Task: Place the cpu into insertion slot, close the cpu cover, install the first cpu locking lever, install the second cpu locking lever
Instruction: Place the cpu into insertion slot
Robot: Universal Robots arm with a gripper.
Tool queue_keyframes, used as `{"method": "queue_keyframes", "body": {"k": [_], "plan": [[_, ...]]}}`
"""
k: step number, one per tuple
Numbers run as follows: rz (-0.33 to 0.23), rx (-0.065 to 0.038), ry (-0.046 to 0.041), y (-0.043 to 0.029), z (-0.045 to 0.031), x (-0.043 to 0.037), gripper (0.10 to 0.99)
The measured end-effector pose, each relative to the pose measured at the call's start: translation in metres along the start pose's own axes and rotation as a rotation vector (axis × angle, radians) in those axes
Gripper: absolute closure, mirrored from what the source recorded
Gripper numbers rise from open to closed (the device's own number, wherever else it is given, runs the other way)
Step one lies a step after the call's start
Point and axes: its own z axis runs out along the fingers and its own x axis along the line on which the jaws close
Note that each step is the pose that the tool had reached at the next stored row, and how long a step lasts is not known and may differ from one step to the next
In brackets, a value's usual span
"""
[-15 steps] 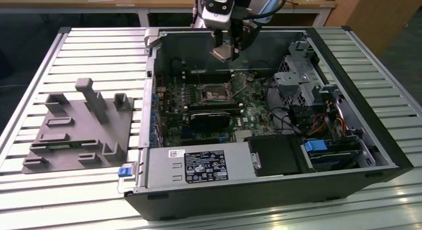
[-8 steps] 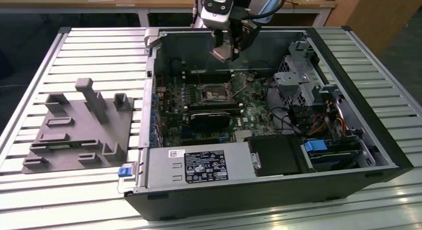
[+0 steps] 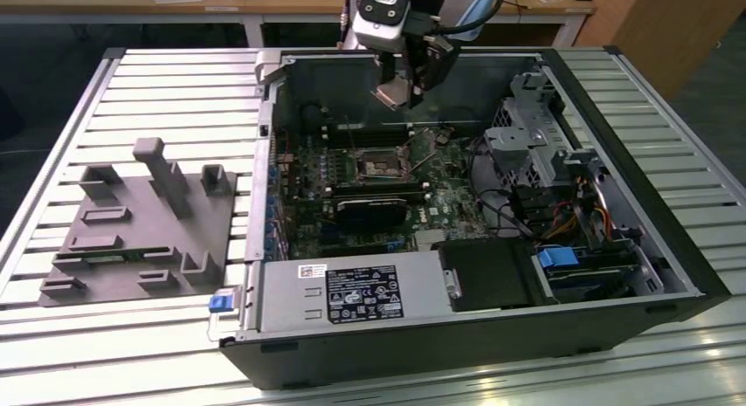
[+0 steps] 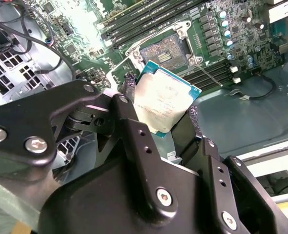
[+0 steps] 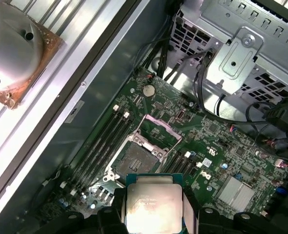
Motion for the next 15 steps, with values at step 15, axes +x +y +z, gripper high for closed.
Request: {"method": "queue_keyframes", "body": {"k": [15], "plan": [[0.058, -0.001, -0.0051, -0.0001, 0.0011, 0.0, 0.545]]}}
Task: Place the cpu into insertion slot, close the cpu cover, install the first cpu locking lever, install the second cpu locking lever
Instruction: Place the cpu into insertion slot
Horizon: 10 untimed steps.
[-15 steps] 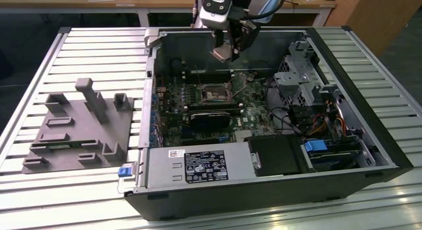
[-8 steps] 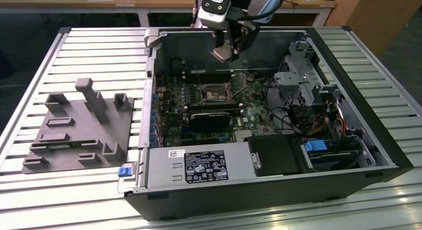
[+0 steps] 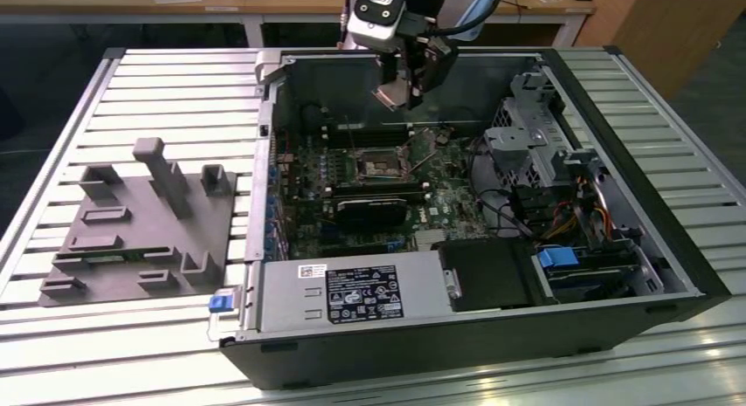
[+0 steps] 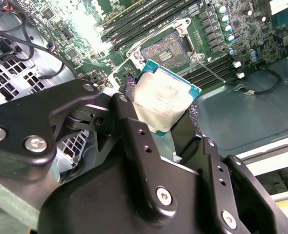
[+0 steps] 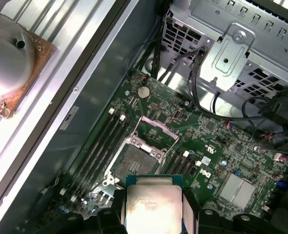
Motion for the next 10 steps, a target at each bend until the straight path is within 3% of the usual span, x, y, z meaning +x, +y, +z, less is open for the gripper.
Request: {"method": "queue_keyframes", "body": {"k": [10], "plan": [[0.026, -0.001, -0.0023, 0.0, 0.0006, 0.0, 0.545]]}}
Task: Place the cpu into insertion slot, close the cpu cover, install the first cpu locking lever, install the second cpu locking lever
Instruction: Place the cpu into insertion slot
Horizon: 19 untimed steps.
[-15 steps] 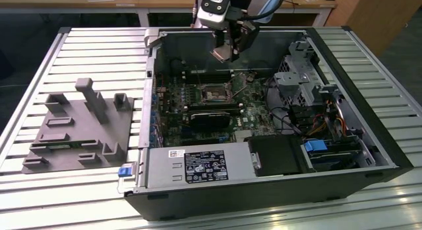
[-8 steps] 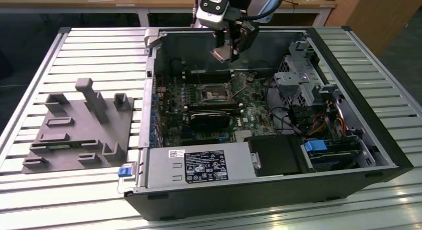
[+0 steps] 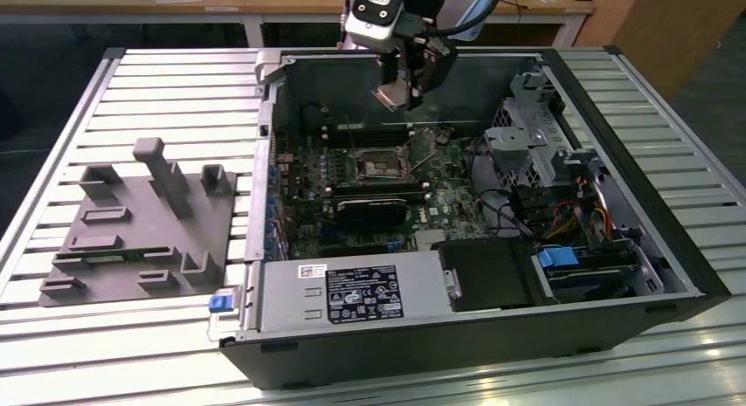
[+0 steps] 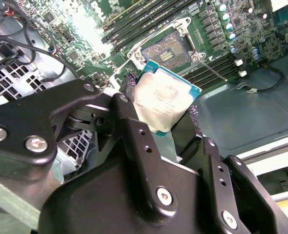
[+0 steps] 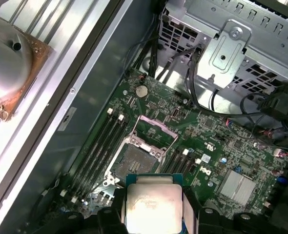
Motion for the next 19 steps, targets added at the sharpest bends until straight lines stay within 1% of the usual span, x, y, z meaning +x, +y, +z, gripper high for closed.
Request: {"method": "queue_keyframes", "body": {"k": [5, 9, 12, 19], "plan": [[0.019, 0.0, -0.0017, 0.0, 0.0003, 0.0, 0.545], [0.047, -0.001, -0.0042, -0.0001, 0.0007, 0.0, 0.545], [0.09, -0.002, -0.008, -0.0001, 0.0015, 0.0, 0.545], [0.211, -0.004, -0.0187, -0.0004, 0.0045, -0.0001, 0.545]]}}
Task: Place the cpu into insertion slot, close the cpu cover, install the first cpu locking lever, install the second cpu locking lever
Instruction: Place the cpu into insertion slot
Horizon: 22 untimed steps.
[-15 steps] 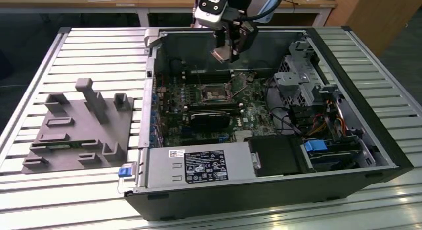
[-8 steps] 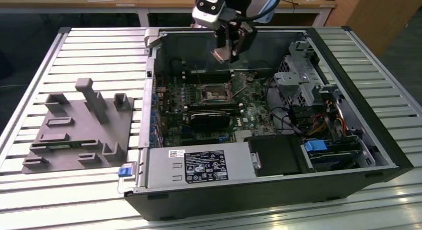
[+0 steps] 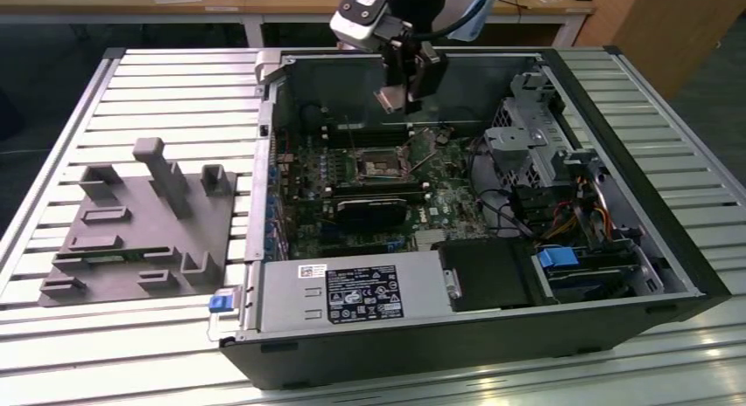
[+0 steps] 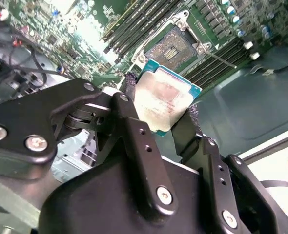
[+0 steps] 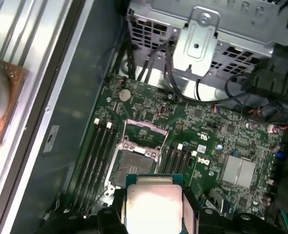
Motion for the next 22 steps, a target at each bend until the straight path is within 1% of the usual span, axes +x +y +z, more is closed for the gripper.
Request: {"method": "queue_keyframes", "body": {"k": [5, 7, 14, 22], "plan": [[0.071, -0.001, -0.0063, -0.0002, 0.0018, 0.0, 0.545], [0.088, -0.002, -0.0077, -0.0002, 0.0025, 0.0, 0.545], [0.117, -0.002, -0.0101, -0.0004, 0.0047, -0.0001, 0.545], [0.124, -0.002, -0.0108, -0.0006, 0.007, -0.0001, 0.545]]}}
